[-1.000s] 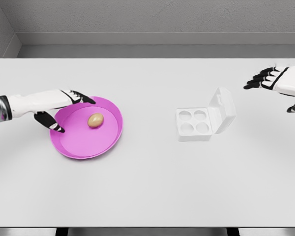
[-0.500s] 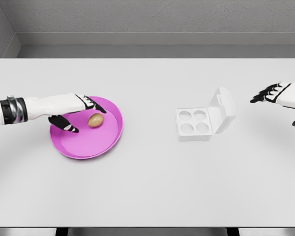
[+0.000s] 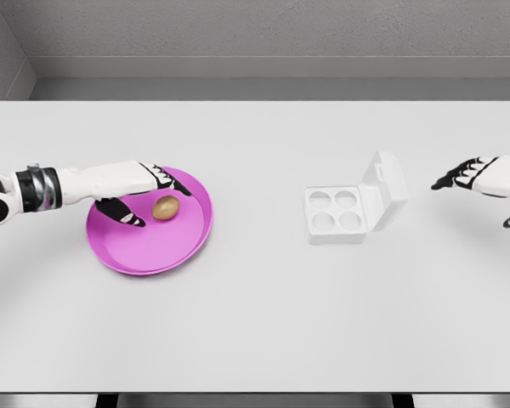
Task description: Pack egg into the box and close the box lid
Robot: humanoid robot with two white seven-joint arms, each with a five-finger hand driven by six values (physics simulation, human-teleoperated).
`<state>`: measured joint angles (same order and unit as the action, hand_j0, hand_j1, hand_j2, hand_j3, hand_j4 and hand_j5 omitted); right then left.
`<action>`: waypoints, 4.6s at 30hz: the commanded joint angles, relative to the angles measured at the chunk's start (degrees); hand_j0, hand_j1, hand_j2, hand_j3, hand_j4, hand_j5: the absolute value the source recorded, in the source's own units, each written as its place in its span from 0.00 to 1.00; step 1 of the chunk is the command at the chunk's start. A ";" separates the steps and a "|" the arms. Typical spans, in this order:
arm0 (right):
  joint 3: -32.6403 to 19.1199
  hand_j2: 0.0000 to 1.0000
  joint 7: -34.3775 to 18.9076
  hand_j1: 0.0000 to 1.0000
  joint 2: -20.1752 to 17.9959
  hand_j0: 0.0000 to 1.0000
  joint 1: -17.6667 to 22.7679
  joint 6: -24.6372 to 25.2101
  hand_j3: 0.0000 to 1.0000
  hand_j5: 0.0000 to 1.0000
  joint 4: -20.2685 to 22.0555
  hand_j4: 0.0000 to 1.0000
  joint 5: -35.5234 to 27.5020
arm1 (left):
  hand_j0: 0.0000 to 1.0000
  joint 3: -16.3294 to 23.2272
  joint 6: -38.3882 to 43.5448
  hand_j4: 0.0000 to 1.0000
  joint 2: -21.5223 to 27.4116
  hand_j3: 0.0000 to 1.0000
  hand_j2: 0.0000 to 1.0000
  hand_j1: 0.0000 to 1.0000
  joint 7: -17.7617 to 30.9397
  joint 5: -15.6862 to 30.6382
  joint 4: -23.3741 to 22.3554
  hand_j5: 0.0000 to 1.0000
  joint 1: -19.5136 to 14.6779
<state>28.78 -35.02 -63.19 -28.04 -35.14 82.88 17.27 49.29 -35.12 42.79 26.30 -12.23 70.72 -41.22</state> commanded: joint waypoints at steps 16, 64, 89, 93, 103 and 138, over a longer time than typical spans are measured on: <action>0.92 1.00 0.02 1.00 0.26 1.00 -0.70 0.14 1.00 1.00 0.53 1.00 0.05 | 0.87 0.02 0.12 0.87 -1.39 0.87 0.87 0.87 -0.02 -1.22 -0.67 0.87 0.09; 0.84 1.00 0.02 1.00 0.00 1.00 -1.32 0.14 1.00 1.00 1.76 1.00 -0.13 | 0.46 0.90 0.12 0.46 -2.01 0.46 0.46 0.46 -0.02 -3.15 0.38 0.46 -0.53; 0.84 1.00 0.02 1.00 0.00 1.00 -1.41 0.14 1.00 1.00 2.20 1.00 -0.22 | 0.39 0.89 0.12 0.39 -15.27 0.39 0.39 0.39 -0.20 -2.80 4.95 0.39 -7.03; 0.84 1.00 0.02 1.00 0.00 1.00 -1.41 0.14 1.00 1.00 2.29 1.00 -0.22 | 0.39 1.60 0.12 0.39 -28.81 0.39 0.39 0.39 2.35 -6.23 0.47 0.39 -10.99; 0.84 1.00 0.02 1.00 -0.09 1.00 -1.41 0.14 1.00 1.00 2.47 1.00 -0.30 | 0.39 1.77 0.12 0.39 -35.67 0.39 0.39 0.39 2.35 -8.52 -9.90 0.39 -12.30; 3.38 1.00 0.02 1.00 2.46 1.00 -2.37 0.14 1.00 1.00 5.19 1.00 1.81 | 1.00 -0.07 0.12 1.00 -8.42 1.00 1.00 1.00 1.91 5.72 -4.28 1.00 -12.57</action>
<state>32.07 -35.02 -60.82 -30.41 -35.14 87.73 19.20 49.34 -35.14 34.31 28.24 -6.93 66.77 -53.79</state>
